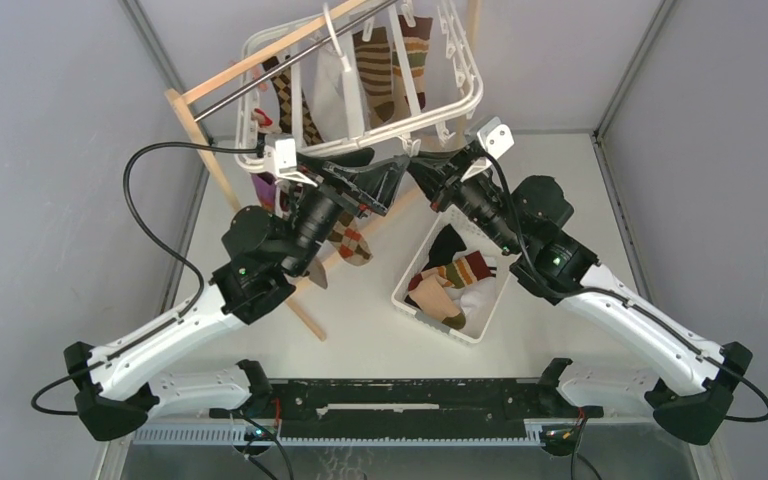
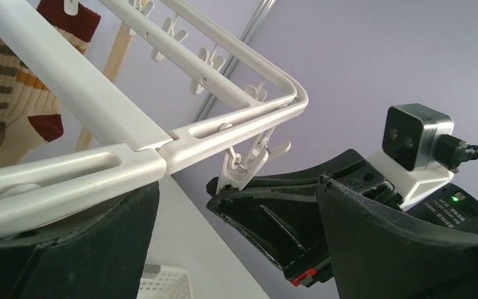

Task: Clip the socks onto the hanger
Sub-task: Open the clamp at the hanger.

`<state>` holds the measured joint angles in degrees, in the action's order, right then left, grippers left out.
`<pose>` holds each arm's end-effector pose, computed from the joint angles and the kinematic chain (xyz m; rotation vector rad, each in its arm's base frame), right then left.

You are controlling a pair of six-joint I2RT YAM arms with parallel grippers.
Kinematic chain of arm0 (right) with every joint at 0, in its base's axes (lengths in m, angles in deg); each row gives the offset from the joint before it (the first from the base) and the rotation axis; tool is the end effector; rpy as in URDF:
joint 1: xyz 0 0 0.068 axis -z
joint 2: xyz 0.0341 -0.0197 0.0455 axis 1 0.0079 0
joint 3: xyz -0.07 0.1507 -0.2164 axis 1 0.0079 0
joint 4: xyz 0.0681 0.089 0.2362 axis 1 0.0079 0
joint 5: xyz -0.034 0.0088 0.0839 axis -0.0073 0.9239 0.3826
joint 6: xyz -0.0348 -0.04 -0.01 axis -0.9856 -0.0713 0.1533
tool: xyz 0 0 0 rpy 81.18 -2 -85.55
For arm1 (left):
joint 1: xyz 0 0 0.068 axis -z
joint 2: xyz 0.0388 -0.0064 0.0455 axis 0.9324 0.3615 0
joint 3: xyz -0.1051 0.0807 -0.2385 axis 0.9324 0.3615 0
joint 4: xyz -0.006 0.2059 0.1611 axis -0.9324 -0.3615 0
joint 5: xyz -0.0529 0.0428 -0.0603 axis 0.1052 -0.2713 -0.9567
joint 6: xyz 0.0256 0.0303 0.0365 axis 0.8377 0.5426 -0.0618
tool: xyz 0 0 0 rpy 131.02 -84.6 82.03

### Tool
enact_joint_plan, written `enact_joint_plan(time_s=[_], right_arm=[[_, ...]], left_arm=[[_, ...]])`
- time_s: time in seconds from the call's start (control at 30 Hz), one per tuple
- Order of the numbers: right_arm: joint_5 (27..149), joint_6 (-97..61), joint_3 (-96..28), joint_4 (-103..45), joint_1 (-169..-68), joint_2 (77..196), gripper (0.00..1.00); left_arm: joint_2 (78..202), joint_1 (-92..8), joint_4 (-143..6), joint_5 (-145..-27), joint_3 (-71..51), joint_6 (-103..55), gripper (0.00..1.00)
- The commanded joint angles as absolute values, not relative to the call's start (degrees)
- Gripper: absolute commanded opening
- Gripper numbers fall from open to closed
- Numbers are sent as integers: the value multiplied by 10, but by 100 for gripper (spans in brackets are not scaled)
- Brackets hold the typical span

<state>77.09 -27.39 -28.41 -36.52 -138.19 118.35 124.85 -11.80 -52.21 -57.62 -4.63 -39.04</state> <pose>0.1626 0.1816 0.4647 -0.5389 1.2417 0.6417 0.1321 -0.1809 0.4740 -0.0044 1.2405 -1.0803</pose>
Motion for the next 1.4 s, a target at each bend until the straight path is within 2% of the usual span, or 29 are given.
enact_joint_plan(time_s=[0.0, 0.13, 0.57, 0.63, 0.83, 0.97, 1.0, 1.03, 1.1, 1.3, 1.37], right_arm=[[797, -256, -310, -326, -1379, 1179, 0], [798, -252, -316, -320, -1382, 1182, 0], [819, -264, -327, -302, -1393, 1192, 0], [824, -264, -327, -301, -1393, 1192, 0], [834, -265, -327, -300, -1393, 1189, 0], [844, -265, -327, -295, -1393, 1188, 0], [844, -265, -327, -295, -1394, 1188, 0], [844, -265, -327, -295, -1394, 1189, 0], [844, -267, -327, -295, -1394, 1190, 0], [782, -290, -319, -273, -1403, 1186, 0], [764, -297, -311, -277, -1408, 1181, 13]], left_arm=[[1257, -128, -507, -611, -53, -414, 100], [1276, -128, -506, -620, -67, -409, 100], [1298, -133, -494, -598, -74, -364, 83], [1296, -134, -487, -597, -71, -360, 77], [1297, -136, -483, -603, -66, -360, 46], [1295, -137, -479, -601, -60, -360, 32], [1295, -137, -478, -601, -59, -362, 25], [1294, -137, -478, -604, -59, -364, 13], [1292, -138, -478, -611, -58, -367, 1], [1289, -138, -478, -615, -54, -366, 0], [1289, -138, -474, -615, -52, -369, 0]])
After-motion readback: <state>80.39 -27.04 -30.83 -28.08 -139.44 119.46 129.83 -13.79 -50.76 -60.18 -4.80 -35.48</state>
